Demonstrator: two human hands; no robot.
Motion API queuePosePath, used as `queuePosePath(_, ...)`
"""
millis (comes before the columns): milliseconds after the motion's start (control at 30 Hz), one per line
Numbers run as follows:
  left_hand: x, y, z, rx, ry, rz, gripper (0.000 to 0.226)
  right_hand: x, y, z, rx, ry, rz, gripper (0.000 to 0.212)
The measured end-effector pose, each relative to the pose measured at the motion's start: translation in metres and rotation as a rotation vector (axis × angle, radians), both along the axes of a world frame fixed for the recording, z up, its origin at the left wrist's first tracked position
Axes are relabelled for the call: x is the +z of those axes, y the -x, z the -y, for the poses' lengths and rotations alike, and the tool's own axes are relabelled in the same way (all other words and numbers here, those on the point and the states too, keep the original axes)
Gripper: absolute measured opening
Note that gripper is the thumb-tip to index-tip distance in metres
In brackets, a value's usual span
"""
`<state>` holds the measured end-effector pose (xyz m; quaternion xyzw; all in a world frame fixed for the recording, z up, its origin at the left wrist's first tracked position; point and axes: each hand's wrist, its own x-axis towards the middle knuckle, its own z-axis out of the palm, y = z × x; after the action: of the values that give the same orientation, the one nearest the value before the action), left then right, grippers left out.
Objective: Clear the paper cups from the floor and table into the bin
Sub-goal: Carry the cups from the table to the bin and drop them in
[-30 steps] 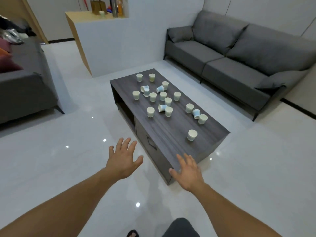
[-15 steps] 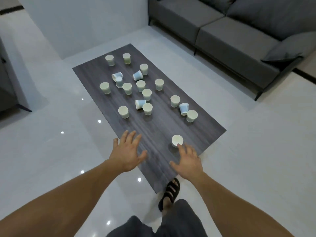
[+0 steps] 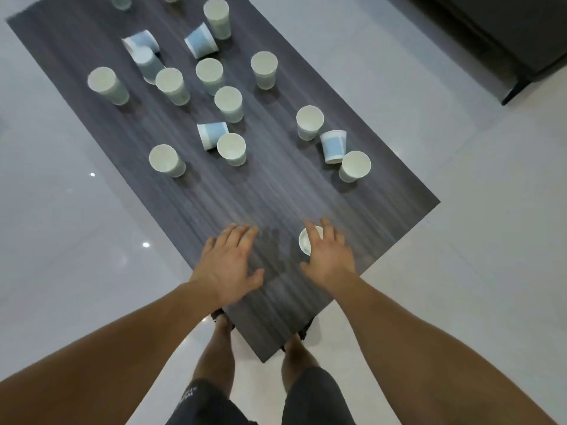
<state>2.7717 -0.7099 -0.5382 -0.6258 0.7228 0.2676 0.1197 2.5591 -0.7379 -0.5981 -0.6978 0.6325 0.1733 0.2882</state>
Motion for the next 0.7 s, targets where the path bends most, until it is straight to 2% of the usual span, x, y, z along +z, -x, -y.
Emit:
queuePosePath(133,-0.032,-0.005,0.008,-0.03,-0.048,-0.074,0.086,-0.027,-0.009,0.006,-0.03,-0.03,-0.026,0.087)
queuePosePath(233,-0.039,-0.014,0.019,-0.037,-0.077,-0.138,0.091,-0.025,-0.017,0.01,-0.166,-0.035,0.018,0.078)
queuePosePath(333,-0.035,-0.028,0.037,-0.031,-0.12,-0.223,0.096,-0.004,-0.039,0.02,-0.421,-0.047,0.227,0.081)
queuePosePath(400,-0.025,-0.035,0.052,-0.02,-0.158,-0.285,0.099,0.018,-0.056,0.027,-0.516,-0.048,0.408,0.085)
queuePosePath(500,-0.005,-0.042,0.078,-0.018,-0.182,-0.362,0.096,0.053,-0.078,0.039,-0.495,-0.083,0.563,0.087)
queuePosePath(700,0.025,-0.045,0.111,0.007,-0.136,-0.414,0.086,0.09,-0.075,0.066,-0.489,-0.145,0.704,0.087)
